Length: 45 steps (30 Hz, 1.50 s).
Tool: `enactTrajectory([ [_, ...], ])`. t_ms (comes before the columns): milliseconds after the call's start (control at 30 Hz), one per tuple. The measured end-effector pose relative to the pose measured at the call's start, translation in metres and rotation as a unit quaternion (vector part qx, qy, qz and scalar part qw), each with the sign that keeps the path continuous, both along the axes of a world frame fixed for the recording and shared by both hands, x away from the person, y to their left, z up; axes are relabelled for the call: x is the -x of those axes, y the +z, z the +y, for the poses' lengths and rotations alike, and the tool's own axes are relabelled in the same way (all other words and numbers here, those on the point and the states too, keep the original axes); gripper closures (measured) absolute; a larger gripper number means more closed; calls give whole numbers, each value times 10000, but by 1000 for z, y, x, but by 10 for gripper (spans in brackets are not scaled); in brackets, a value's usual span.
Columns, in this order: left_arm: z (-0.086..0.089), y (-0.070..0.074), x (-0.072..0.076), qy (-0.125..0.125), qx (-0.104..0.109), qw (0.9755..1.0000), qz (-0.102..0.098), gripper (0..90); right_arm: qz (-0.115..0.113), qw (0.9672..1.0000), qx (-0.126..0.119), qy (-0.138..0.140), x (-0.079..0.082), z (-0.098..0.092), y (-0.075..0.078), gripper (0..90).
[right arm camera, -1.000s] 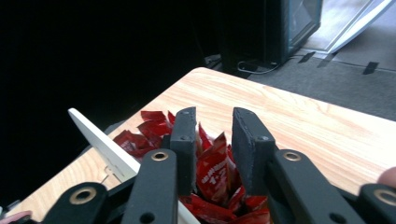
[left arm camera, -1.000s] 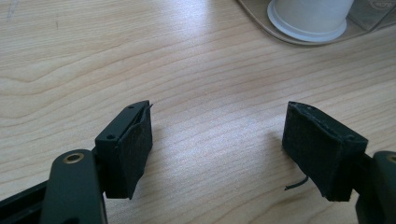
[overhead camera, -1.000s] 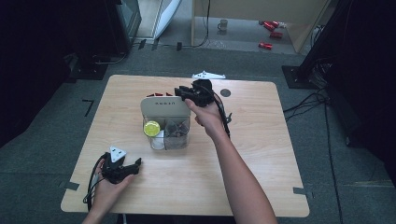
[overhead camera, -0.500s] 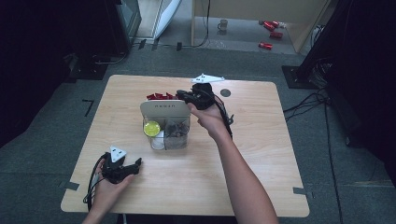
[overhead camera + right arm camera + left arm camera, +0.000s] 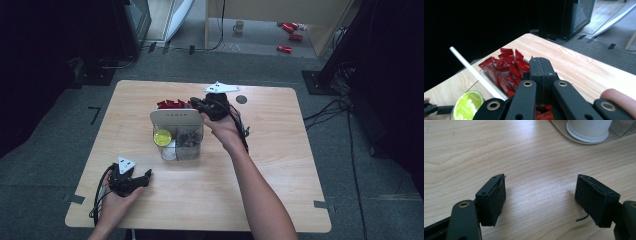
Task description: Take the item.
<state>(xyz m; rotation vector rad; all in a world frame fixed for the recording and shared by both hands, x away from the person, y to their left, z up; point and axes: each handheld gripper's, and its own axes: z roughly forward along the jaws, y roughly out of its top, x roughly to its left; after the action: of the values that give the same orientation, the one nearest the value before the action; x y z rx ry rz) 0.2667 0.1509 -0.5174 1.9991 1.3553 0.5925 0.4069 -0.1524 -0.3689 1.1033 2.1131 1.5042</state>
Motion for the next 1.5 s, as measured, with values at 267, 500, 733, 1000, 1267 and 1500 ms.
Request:
enactTrajectory([
  [267,0,0,0,7,5,10000,-11,259,-187,9996,-180,-141,0,-7,20,900],
  [500,0,0,0,5,1,10000,-17,259,182,9997,-160,-91,-4,-11,25,900],
  [733,-1,0,0,-4,7,10000,-3,259,484,9983,-211,232,-15,-2,14,702],
  [1000,0,0,1,-23,7,10000,1,261,676,9973,142,241,-30,-3,-2,719],
  [1267,0,0,0,-36,1,10000,3,261,526,9978,317,243,-32,-3,-7,814],
  [1500,0,0,1,-43,2,10000,1,263,490,9976,437,229,-33,-4,-10,900],
])
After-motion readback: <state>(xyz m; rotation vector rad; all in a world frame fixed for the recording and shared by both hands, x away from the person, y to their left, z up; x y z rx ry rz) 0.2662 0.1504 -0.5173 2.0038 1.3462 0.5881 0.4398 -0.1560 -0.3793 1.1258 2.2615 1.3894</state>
